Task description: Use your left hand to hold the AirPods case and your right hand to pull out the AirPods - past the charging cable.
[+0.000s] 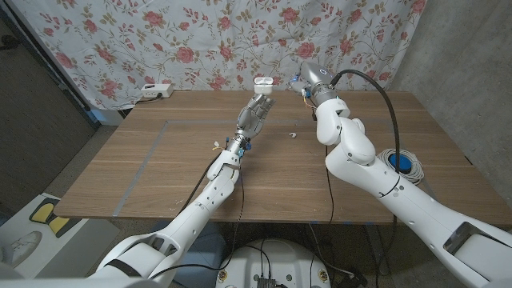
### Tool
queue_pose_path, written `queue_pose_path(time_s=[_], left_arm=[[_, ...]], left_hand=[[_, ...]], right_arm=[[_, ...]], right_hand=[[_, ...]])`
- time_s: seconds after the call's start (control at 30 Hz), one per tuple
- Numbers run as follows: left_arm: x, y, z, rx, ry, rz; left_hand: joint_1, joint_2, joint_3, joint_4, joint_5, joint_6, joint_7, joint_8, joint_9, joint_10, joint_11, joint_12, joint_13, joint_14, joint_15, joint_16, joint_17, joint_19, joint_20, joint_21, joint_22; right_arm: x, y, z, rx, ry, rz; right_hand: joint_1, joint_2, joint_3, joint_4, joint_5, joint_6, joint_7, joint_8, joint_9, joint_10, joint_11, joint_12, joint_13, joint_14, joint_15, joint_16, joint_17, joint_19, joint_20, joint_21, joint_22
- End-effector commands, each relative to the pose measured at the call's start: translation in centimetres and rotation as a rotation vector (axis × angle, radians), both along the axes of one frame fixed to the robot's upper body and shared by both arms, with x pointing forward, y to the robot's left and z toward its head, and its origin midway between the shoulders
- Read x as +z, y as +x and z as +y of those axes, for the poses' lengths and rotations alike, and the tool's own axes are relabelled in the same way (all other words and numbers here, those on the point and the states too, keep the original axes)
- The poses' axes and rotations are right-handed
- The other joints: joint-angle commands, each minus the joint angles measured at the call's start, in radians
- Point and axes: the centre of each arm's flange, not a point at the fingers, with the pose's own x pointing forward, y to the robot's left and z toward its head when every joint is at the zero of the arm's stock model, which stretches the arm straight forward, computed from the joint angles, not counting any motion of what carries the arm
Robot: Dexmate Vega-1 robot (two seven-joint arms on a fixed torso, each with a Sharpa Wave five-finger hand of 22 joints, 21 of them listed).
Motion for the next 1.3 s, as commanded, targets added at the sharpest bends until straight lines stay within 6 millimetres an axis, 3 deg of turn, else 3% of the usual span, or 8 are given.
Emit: queue_pose_path(time_s=[0.03, 0.77, 1.3], left_arm=[[0.2, 0.0, -0.1, -0.002, 0.008, -0.003], [0.0, 0.1, 0.1, 0.006, 0.002, 0.011], [-0.1, 0.0, 0.5, 0.017, -0.005, 0.009]], left_hand=[[0.027, 0.037, 0.014, 0.003, 0.007, 0.012, -0.005, 0.095, 0.247, -0.002, 0.002, 0.000, 0.003, 0.002, 0.001, -0.005, 0.003, -0.001, 0.001, 0.005, 0.001], [0.026, 0.036, 0.014, 0.003, 0.007, 0.012, -0.004, 0.101, 0.243, -0.001, -0.001, 0.000, 0.001, 0.002, 0.002, -0.004, 0.003, -0.001, 0.001, 0.007, 0.001], [0.025, 0.037, 0.014, 0.003, 0.007, 0.011, -0.004, 0.103, 0.239, -0.001, 0.002, -0.001, -0.001, 0.001, 0.002, -0.006, 0.001, -0.002, 0.001, 0.008, 0.001]], right_arm=[[-1.3, 1.7, -1.5, -0.045, 0.035, 0.060], [-4.2, 4.7, -3.1, -0.080, 0.111, 0.130], [-5.3, 6.2, -2.9, -0.076, 0.114, 0.166]], right_hand=[[0.014, 0.000, 0.003, 0.005, -0.001, 0.013, -0.001, -0.001, 0.002, 0.000, -0.009, 0.007, 0.002, 0.007, -0.113, 0.002, 0.003, 0.011, -0.001, 0.008, 0.001], [0.011, -0.002, 0.000, 0.008, -0.004, 0.026, 0.002, 0.000, 0.002, 0.008, -0.007, 0.013, -0.015, 0.011, -0.122, -0.002, 0.002, 0.027, -0.007, 0.011, 0.002], [0.012, -0.003, -0.001, 0.008, -0.004, 0.033, 0.003, 0.000, 0.002, 0.006, -0.009, 0.018, -0.018, 0.012, -0.123, -0.005, 0.002, 0.034, -0.011, 0.013, 0.003]])
